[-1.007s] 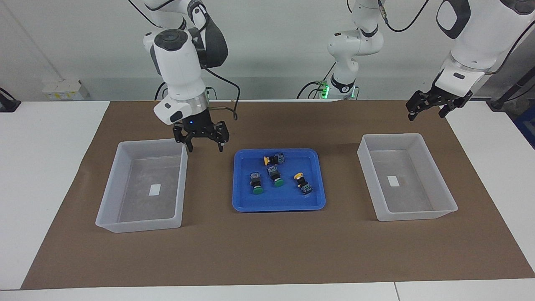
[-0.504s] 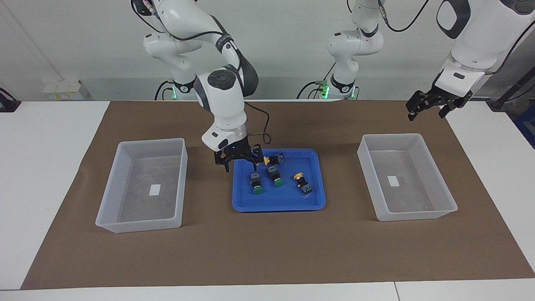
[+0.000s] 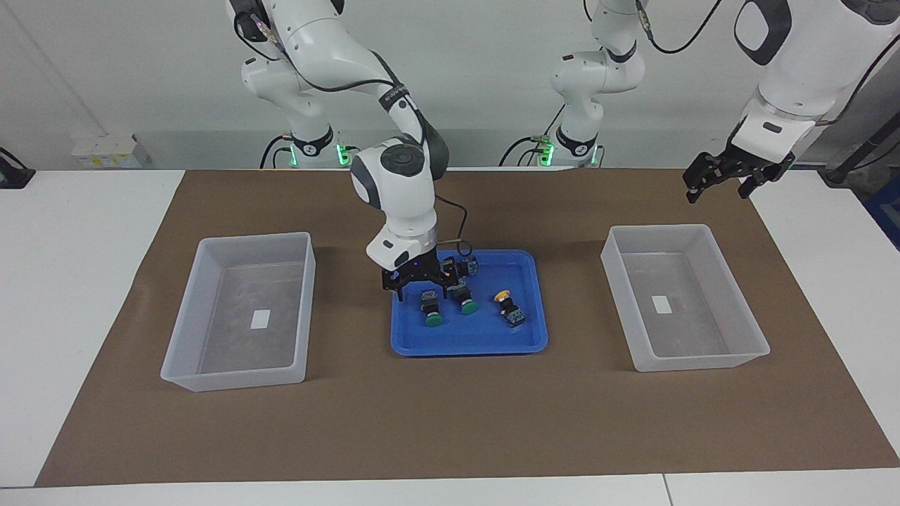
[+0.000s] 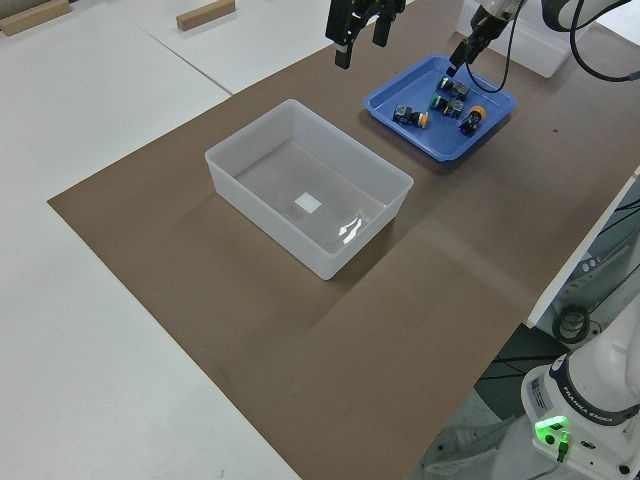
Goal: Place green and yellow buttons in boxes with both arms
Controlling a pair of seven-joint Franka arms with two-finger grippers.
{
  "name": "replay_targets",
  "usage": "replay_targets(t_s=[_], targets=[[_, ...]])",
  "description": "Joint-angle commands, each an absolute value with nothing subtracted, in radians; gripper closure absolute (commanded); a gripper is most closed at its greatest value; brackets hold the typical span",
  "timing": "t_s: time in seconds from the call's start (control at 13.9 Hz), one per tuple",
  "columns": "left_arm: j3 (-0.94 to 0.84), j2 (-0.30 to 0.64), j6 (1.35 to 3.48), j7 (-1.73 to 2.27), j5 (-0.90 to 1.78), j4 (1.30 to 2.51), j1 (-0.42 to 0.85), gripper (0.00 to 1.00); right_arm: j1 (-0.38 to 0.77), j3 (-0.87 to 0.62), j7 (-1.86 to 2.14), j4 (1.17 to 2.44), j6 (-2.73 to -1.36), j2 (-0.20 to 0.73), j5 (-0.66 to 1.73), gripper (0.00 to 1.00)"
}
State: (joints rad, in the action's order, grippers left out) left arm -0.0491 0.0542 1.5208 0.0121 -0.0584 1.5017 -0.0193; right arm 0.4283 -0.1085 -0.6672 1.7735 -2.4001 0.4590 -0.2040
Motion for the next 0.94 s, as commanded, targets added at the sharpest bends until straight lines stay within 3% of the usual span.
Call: replay_targets(t_s=[0.0, 0.36, 0.43, 0.5, 0.72, 0.79, 0.86], targets=[[-0.049, 0.023, 1.536, 0.021, -0.06, 1.539, -0.023, 0.0, 0.43, -0.109, -0.723, 1.827, -2.477, 0.472, -0.267, 0.0], [-0.051, 0.023, 1.543, 0.022, -0.06, 1.539, -0.011, 0.0, 0.43, -0.109, -0.724, 1.856, -2.493, 0.469, -0.268, 0.0], [-0.051, 0.023, 1.534, 0.021, -0.06, 1.54, -0.006, 0.0, 0.431, -0.109, -0.724, 1.856, -2.491, 0.469, -0.268, 0.07], [-0.054, 0.021, 1.539, 0.012, -0.06, 1.537, -0.006, 0.0, 0.433, -0.109, -0.724, 1.856, -2.491, 0.469, -0.268, 0.34], [-0.06, 0.006, 1.525, 0.023, -0.058, 1.551, 0.049, 0.0, 0.431, -0.109, -0.724, 1.85, -2.493, 0.469, -0.268, 0.89], [-0.063, -0.009, 1.531, 0.038, -0.057, 1.586, 0.063, 0.0, 0.431, -0.11, -0.724, 1.848, -2.494, 0.466, -0.268, 1.0], [-0.064, -0.027, 1.563, 0.052, -0.049, 1.629, 0.067, 0.0, 0.431, -0.109, -0.724, 1.847, -2.491, 0.463, -0.268, 1.0]])
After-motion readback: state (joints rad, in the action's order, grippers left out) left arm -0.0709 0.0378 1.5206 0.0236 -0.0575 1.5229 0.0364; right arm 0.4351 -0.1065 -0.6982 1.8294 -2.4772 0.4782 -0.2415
